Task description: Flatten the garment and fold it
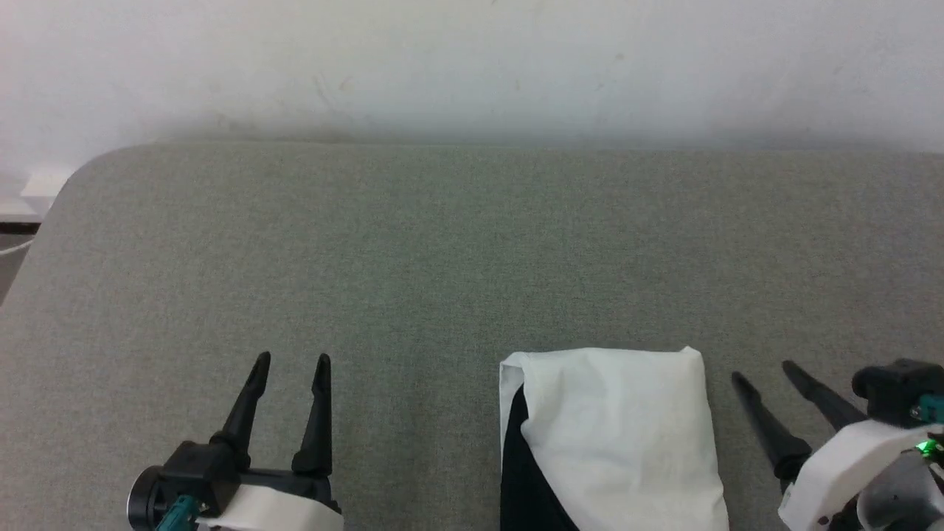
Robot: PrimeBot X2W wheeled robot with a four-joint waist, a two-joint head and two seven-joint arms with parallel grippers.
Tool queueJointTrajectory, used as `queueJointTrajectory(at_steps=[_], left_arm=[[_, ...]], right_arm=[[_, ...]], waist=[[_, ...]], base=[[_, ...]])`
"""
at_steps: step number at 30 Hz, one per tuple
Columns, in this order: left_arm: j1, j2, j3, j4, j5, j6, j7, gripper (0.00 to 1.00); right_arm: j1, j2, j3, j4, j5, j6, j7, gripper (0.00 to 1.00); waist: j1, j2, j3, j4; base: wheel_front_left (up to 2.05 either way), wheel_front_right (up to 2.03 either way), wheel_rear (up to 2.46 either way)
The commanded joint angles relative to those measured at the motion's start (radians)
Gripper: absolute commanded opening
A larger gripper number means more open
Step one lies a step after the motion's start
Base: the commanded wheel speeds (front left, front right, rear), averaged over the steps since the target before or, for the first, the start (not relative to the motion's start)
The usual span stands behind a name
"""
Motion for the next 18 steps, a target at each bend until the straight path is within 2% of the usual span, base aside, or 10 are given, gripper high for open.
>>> queueJointTrajectory(at_steps=[1,4,8,13,18], left_arm=[[-0.019,-0.005,-0.004,0.002,-0.003,0.000,-0.005,1.00],[-0.031,-0.005,-0.016,0.010,-0.003,0.000,-0.005,1.00],[-0.050,-0.005,-0.037,0.025,-0.005,-0.001,-0.005,1.00],[-0.063,-0.005,-0.050,0.038,-0.009,0.001,-0.005,1.00],[-0.062,-0.005,-0.053,0.046,-0.010,0.002,-0.005,1.00]], right_arm=[[-0.023,-0.003,0.006,-0.006,0.033,-0.001,0.046,1.00],[-0.054,-0.019,0.022,0.012,0.116,-0.001,0.233,1.00],[-0.084,0.012,0.001,0.083,0.173,-0.001,0.443,1.00],[-0.120,0.062,-0.032,0.174,0.130,-0.001,0.537,1.00],[-0.138,0.086,-0.020,0.246,0.092,-0.001,0.545,1.00]], waist=[[0.0000,0.0000,0.025,0.021],[0.0000,0.0000,0.046,0.039],[0.0000,0.0000,0.066,0.071],[0.0000,0.0000,0.083,0.108],[0.0000,0.0000,0.088,0.129]], base=[[0.00,0.00,0.00],[0.00,0.00,0.00],[0.00,0.00,0.00],[0.00,0.00,0.00],[0.00,0.00,0.00]])
